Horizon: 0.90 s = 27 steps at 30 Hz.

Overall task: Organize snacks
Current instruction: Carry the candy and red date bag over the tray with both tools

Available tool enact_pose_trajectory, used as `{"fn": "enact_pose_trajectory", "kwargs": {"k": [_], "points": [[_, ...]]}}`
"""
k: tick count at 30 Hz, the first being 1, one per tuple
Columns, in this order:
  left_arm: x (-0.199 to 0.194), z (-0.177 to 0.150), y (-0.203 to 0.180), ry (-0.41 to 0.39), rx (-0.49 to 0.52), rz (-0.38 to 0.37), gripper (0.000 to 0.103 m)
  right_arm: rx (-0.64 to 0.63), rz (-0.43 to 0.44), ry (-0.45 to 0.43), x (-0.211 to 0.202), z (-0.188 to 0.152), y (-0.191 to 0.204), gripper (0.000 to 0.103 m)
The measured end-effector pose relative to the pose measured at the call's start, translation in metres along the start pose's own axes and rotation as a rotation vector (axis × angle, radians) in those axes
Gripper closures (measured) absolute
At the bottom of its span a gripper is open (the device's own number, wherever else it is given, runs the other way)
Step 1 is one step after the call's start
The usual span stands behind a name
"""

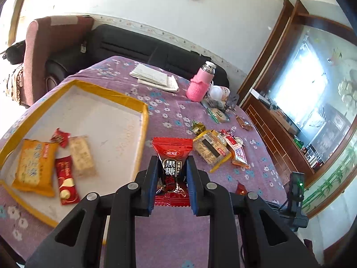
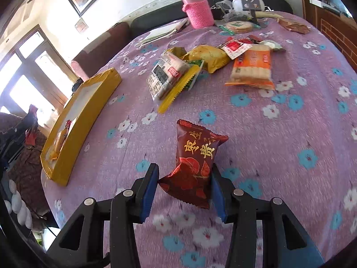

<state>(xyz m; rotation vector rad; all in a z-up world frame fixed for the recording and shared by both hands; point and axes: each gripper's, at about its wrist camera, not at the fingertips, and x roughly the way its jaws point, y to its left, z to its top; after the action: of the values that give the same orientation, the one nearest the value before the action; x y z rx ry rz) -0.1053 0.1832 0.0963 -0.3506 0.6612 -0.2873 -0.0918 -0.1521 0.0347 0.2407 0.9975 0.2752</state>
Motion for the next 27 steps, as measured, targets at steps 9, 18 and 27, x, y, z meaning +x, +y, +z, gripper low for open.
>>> {"fn": "enact_pose_trajectory", "kwargs": {"k": [9, 18, 27], "points": [[-0.015, -0.001, 0.063, -0.013, -0.131, 0.104, 0.082, -0.041, 0.166, -0.035, -0.017, 0.026, 0.061, 0.057], [-0.008, 0.012, 0.124, 0.008, -0.205, 0.221, 0.082, -0.289, 0.297, 0.071, 0.041, 0.055, 0.212, 0.057], [0.041, 0.049, 0.178, 0.110, -0.219, 0.315, 0.081, -0.375, 0.200, 0.182, 0.126, 0.055, 0.279, 0.058]]}}
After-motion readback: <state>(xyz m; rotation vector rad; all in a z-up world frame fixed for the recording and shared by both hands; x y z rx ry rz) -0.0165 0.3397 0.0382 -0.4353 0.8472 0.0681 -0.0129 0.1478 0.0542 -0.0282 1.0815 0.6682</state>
